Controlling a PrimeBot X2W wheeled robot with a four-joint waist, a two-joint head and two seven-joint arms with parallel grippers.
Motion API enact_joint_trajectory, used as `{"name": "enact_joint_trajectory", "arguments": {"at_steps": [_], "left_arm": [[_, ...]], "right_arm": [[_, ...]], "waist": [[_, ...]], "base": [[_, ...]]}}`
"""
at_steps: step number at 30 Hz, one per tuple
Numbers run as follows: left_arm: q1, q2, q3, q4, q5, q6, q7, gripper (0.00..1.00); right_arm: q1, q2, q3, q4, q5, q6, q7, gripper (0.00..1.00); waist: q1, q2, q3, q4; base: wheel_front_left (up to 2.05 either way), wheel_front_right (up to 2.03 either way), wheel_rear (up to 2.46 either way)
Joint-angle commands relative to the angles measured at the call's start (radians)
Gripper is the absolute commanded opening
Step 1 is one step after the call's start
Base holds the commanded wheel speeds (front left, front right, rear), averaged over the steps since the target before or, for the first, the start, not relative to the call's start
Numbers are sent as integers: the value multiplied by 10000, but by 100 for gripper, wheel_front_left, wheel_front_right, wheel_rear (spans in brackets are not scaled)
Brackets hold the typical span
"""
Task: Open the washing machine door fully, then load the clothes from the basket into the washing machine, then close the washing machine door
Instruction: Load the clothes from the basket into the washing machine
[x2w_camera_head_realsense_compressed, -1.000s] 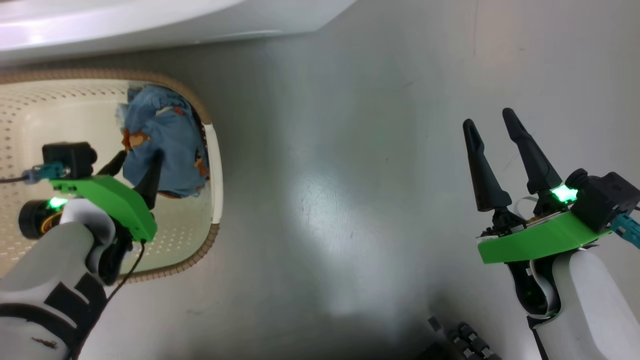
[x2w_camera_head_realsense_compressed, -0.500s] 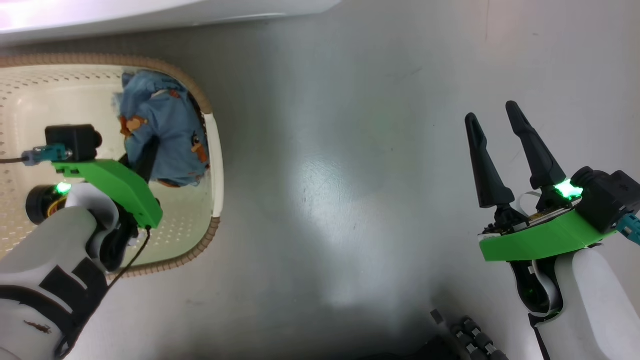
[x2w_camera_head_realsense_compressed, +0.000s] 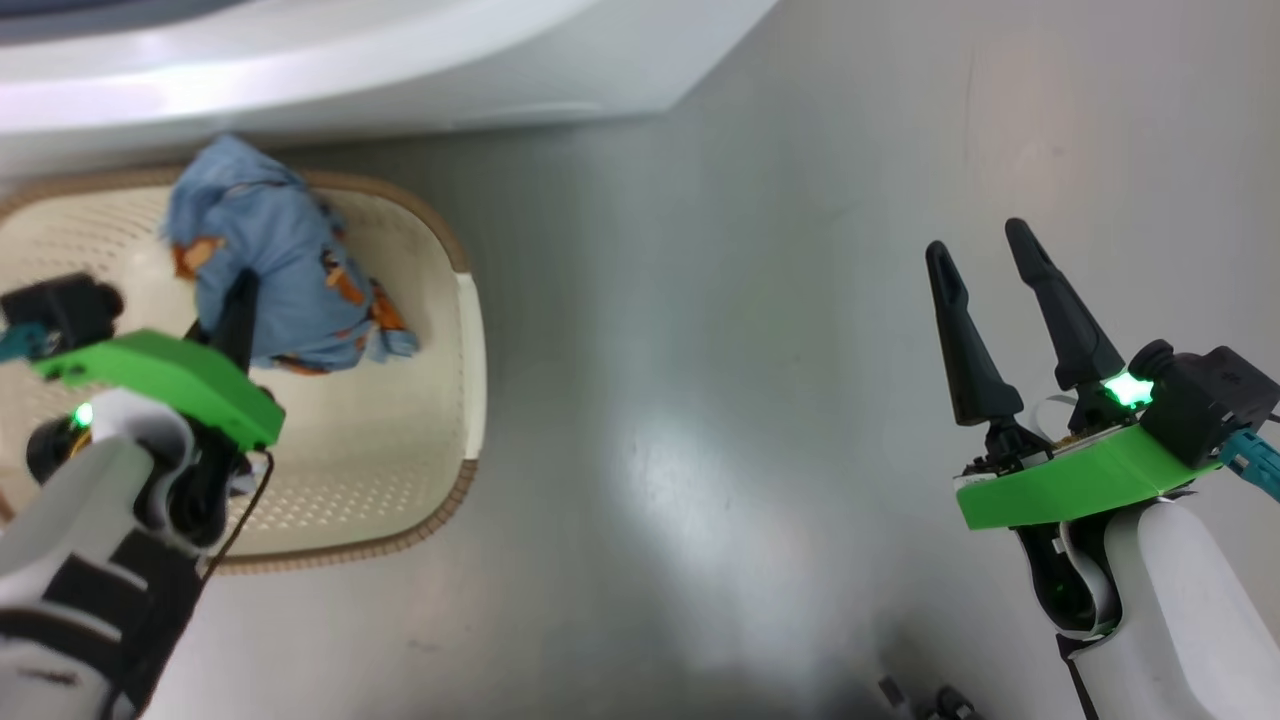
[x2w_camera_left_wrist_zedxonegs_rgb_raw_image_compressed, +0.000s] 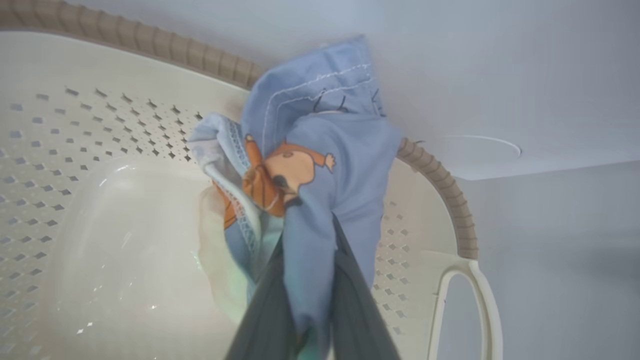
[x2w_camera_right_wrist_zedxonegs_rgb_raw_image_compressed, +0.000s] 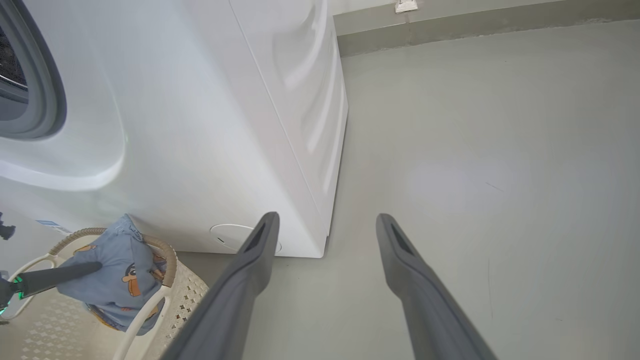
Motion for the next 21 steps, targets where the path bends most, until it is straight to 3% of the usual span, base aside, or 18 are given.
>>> {"name": "enact_joint_trajectory", "arguments": {"at_steps": [1, 10, 21], "left_arm": [[511, 289, 750, -115, 279, -15, -130, 0], [2488, -43, 3726, -1156, 3008, -15, -132, 0], [4544, -404, 6147, -2942, 5642, -15, -133, 0]], "right_arm": [[318, -100, 264, -104, 97, 27, -48, 100], [840, -359, 294, 306, 298, 27, -48, 100], [1736, -469, 258, 663, 573, 27, -48, 100]], "waist": [[0, 0, -723, 273], [0, 0, -2404, 637], [0, 0, -4204, 756]], "base": [[0, 0, 0], [0, 0, 0], [0, 0, 0]]}}
